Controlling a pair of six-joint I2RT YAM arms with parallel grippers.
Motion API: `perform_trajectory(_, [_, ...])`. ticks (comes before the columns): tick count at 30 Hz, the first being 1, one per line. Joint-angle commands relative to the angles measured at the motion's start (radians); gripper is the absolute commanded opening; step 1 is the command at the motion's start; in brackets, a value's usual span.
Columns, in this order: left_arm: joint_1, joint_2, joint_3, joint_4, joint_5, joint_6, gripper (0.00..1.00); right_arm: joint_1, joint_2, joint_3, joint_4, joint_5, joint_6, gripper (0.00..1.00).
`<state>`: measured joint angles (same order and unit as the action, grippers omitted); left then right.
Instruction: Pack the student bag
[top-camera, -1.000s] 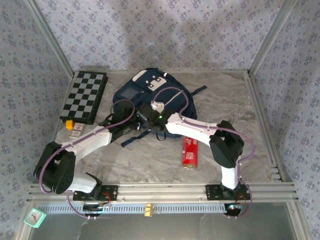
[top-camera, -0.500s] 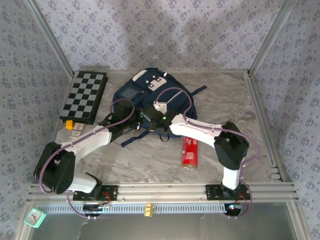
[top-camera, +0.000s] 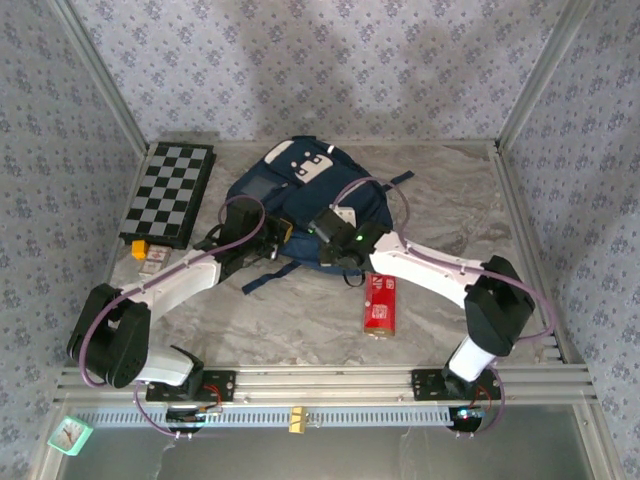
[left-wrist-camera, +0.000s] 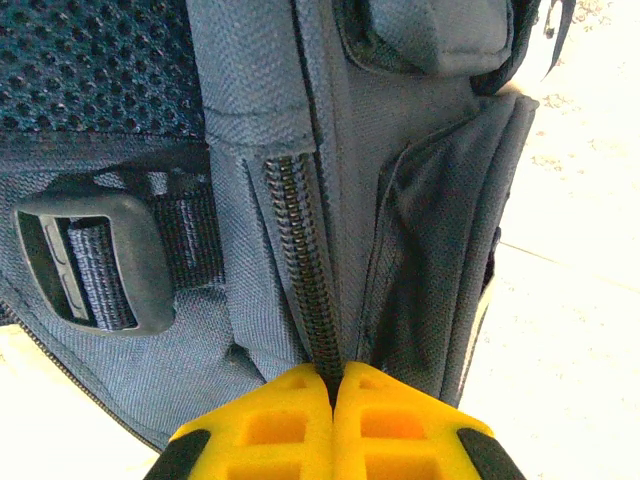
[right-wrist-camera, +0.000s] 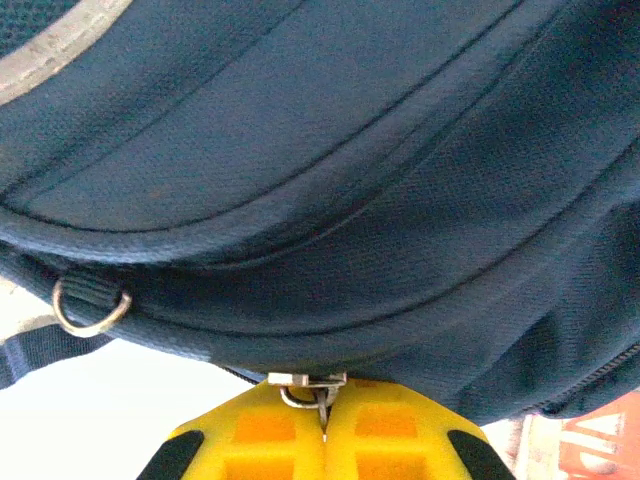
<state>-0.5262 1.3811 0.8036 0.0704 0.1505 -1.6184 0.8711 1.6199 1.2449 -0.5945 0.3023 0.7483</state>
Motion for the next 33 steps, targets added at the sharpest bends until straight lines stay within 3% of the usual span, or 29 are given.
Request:
perform_trajectory(1, [0.056,-0.017,0.047,-0.014,-0.058,0.045,0.0,-0.052,-0.058,-0.028,-0.099,-0.051,-0.1,0.0])
perform_trajectory(8, [0.082,0.035,0.096,-0.039,-0.02,0.098,0.0,-0.042,-0.036,0.014,-0.011,-0.198,-0.231,0.0])
perform_trajectory(16, [0.137,0.095,0.203,-0.095,0.084,0.258,0.0,-0.029,0.048,0.079,0.087,-0.288,-0.244,0.0])
perform_trajectory(19, [0.146,0.06,0.199,-0.173,0.096,0.287,0.09,-0.028,0.064,0.089,0.085,-0.276,-0.225,0.0])
perform_trajectory(24, [0.123,-0.06,0.065,-0.122,0.11,0.205,0.36,-0.026,0.061,0.043,0.135,-0.305,-0.209,0.0])
perform_trajectory(33, [-0.069,-0.152,-0.091,-0.015,-0.022,-0.04,0.4,-0.027,0.066,0.024,0.144,-0.293,-0.202,0.0])
